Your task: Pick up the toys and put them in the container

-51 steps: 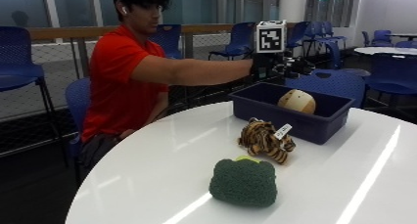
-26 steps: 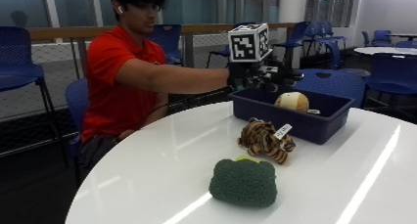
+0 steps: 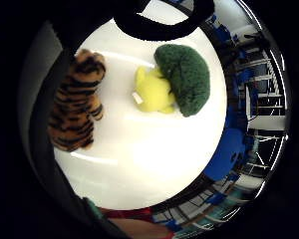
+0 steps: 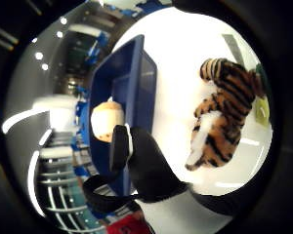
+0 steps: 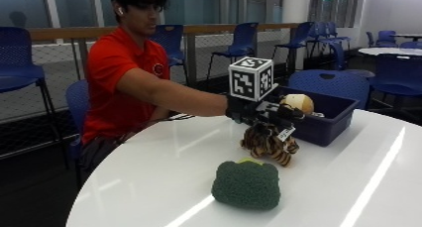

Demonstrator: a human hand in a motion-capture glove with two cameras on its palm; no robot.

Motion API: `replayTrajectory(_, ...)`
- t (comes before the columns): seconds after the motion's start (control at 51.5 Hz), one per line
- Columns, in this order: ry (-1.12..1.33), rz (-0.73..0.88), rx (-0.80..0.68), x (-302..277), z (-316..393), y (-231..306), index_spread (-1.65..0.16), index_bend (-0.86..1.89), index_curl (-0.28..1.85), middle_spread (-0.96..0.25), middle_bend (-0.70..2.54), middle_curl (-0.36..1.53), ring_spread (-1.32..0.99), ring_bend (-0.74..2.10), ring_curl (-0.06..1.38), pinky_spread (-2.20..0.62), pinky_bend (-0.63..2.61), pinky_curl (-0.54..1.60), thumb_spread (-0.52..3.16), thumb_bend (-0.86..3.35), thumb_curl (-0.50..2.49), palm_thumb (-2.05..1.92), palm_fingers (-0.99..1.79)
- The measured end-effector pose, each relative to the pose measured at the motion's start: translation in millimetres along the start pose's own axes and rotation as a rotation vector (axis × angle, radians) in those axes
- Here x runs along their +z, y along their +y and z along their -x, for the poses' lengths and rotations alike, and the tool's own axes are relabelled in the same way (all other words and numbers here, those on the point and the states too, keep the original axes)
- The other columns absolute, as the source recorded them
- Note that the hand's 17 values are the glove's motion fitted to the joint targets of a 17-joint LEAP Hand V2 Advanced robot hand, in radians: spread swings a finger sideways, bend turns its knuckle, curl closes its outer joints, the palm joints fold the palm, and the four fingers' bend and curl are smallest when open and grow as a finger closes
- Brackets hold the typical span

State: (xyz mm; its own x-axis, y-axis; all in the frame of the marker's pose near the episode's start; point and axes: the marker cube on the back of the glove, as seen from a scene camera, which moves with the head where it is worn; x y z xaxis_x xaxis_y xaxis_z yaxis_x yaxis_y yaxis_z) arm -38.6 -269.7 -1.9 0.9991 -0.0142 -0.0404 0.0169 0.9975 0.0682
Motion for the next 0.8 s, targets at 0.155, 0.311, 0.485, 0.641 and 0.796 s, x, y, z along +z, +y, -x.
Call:
replayTrajectory(0.155,0.019,0.013,0.028,21,-2,-6,-0.35,0.17,0.41,-0.11,0.11,0.23,-0.05,0.16,0.21,0.04,0.77,0.32,1.07,-0.07,0.21,-0.1,-0.19)
replayTrajectory(0.311,0.029,0.027,0.038,32,-3,-11,-0.36,0.19,0.41,-0.11,0.11,0.22,-0.05,0.15,0.2,0.05,0.77,0.33,1.09,-0.07,0.2,-0.09,-0.18)
replayTrajectory(0.485,0.016,0.054,0.05,42,-2,-14,-0.37,0.19,0.41,-0.11,0.11,0.2,-0.04,0.14,0.18,0.04,0.78,0.33,1.09,-0.07,0.19,-0.09,-0.17)
replayTrajectory(0.641,-0.015,0.084,0.072,47,-1,-15,-0.38,0.19,0.4,-0.1,0.1,0.18,-0.04,0.14,0.17,0.03,0.92,0.37,1.1,-0.06,0.19,-0.07,-0.11)
replayTrajectory(0.796,-0.025,0.145,0.1,54,-2,-13,-0.39,0.2,0.41,-0.1,0.11,0.18,-0.03,0.18,0.17,0.0,1.04,0.4,1.13,-0.04,0.2,-0.04,-0.06)
